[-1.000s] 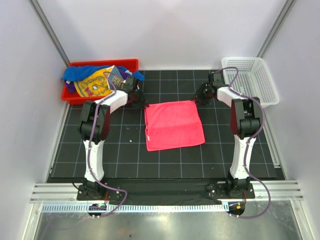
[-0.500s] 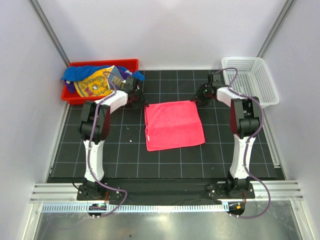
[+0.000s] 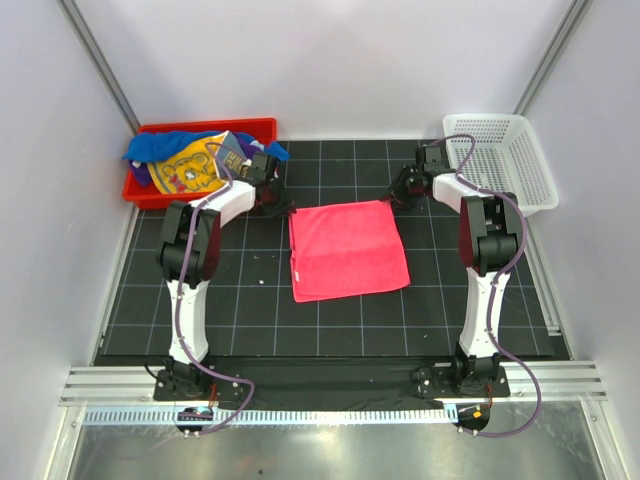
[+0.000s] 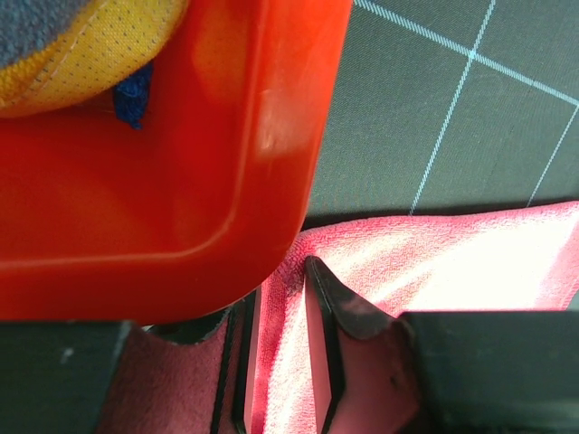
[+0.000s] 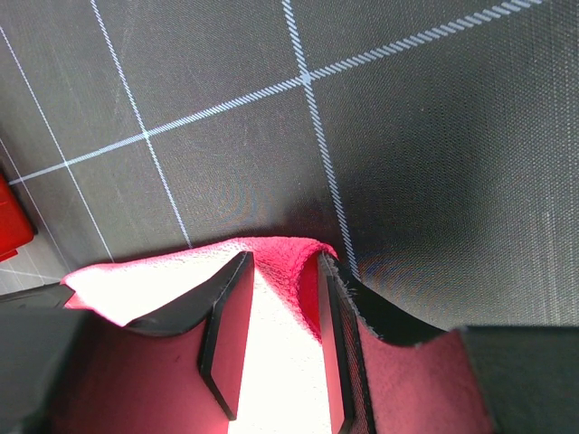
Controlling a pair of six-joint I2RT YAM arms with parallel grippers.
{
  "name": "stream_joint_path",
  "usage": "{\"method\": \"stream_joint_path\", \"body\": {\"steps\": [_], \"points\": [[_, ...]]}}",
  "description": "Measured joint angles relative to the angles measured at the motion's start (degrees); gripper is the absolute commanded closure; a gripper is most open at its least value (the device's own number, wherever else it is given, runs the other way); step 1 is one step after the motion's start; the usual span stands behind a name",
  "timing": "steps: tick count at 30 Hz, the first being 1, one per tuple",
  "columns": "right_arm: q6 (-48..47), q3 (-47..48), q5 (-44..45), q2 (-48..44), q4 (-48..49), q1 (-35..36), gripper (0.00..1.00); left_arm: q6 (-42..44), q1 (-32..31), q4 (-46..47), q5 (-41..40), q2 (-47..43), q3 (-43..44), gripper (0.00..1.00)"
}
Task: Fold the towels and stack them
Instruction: Fold the towel
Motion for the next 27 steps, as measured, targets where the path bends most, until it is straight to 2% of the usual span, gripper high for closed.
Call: {"method": "stream_joint_path", "body": {"steps": [8,18,23,27], "points": [[0.44,0.11,0.02,0.00,0.50,0.00,0.50,-0.02,0.00,0.13,-0.04,0.15,0.04,0.78],[1.31,0.11,0.22,0.09,1.01,0.00,0.49,0.04,0.00,0.33,-0.63,0.20,0.07,0.88],[1.64,0.11,0.39,0.42,1.81,-0.02,0.57,0.02,0.00,0.44,-1.09,0.22,0.11,0.96],[1.84,0.11,0.63,0.87,2.19,-0.11,0.72,0.09,-0.02,0.48,-1.33,0.33,0.15,1.00]]}}
